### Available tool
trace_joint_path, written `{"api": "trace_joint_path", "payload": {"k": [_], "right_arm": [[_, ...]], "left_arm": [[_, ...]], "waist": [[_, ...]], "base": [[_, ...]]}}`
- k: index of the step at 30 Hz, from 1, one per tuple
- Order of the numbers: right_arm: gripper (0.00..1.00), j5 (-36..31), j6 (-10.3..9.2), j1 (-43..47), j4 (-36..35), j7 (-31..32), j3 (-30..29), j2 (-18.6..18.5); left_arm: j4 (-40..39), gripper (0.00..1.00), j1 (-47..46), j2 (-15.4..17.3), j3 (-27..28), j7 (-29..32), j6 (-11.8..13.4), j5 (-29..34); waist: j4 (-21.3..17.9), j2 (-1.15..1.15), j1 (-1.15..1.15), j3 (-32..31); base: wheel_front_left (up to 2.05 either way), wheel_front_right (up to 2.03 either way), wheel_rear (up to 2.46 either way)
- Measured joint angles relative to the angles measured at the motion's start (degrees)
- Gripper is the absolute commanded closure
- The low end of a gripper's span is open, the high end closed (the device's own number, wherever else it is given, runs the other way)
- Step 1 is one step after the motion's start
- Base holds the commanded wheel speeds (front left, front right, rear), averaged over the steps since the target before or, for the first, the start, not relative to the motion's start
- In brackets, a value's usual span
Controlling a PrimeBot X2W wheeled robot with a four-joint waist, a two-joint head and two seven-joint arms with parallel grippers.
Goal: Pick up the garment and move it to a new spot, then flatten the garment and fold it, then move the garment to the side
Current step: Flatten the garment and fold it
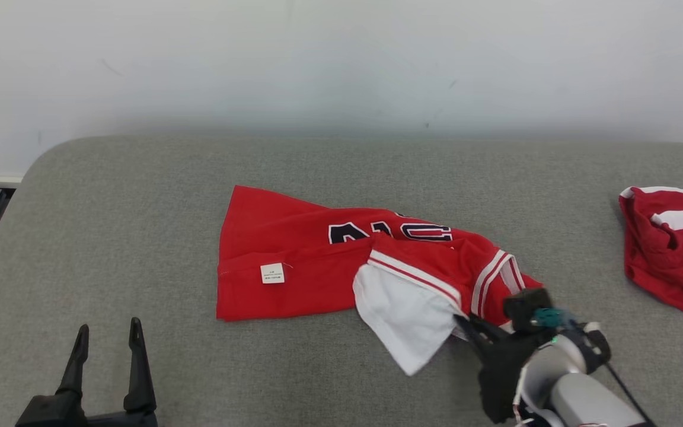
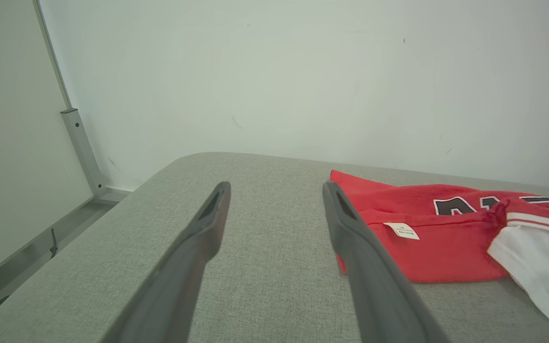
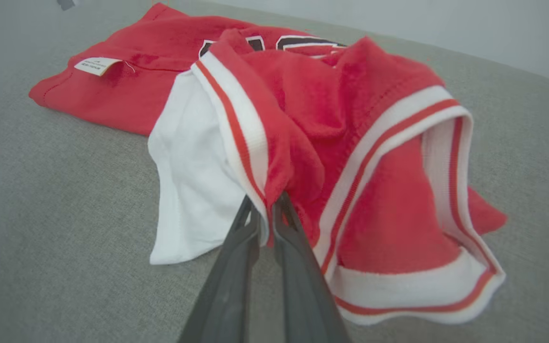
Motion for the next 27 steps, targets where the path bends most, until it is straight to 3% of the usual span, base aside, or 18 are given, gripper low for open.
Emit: {"api": "trace_joint_path", "payload": {"k": [2,11,17,21,22,24,25,27], "right_arm": [[1.0,1.41,1.14,1.03,-1.67,-1.08,-1.22,-1.91],[1.0,3.64,1.51,5.77,-8.05,-3.15,-6.83,-11.02],[1.0,4.77,1.7,8.03,-7.71,-2.09,-8.09,-14.05],[1.0,4.66,1.66,8.03,-5.7,-1.09,-7.89,-14.04],[0.89,4.83,1.66,8.03,-5.36,-1.09,-7.84,-13.77],[0.25,4.88,1.66,8.03,-5.21,-1.09,-7.75,-13.12],[0.0,5.3,1.66,7.99,-5.23,-1.1,-7.81,-12.7],[0.0,6.09,1.7,7.89,-5.58,-1.14,-7.98,-11.9]], "left_arm": [[-0.07,0.0,0.27,-0.01,0.26,0.04,0.0,0.0],[-1.32,0.0,1.58,0.01,0.32,1.01,0.0,0.05],[-1.54,0.0,1.22,-0.31,-1.58,1.71,-0.1,0.42],[-1.33,0.0,1.15,-0.7,-2.32,2.26,-0.93,0.49],[-1.22,0.0,1.15,-0.65,-2.34,2.47,-1.1,0.49],[-0.94,0.0,1.09,-0.66,-2.7,2.5,-1.13,0.49],[-0.79,0.0,1.06,-0.66,-2.81,2.69,-1.18,0.49],[-0.35,0.0,1.03,-0.49,-2.68,2.96,-1.54,0.45]], "waist": [[-0.45,0.0,0.0,-0.18],[-3.26,0.0,0.0,-0.64],[-4.42,0.0,0.0,-0.23],[-4.31,0.0,0.0,0.08],[-4.25,0.0,0.0,0.14],[-4.15,0.0,0.0,0.24],[-4.11,0.0,0.0,0.28],[-4.12,0.0,0.0,0.32]], "base": [[0.0,0.0,0.0],[0.0,0.0,0.0],[0.0,0.0,0.0],[0.0,0.0,0.0],[0.0,0.0,0.0],[0.0,0.0,0.0],[0.0,0.0,0.0],[0.0,0.0,0.0]]}}
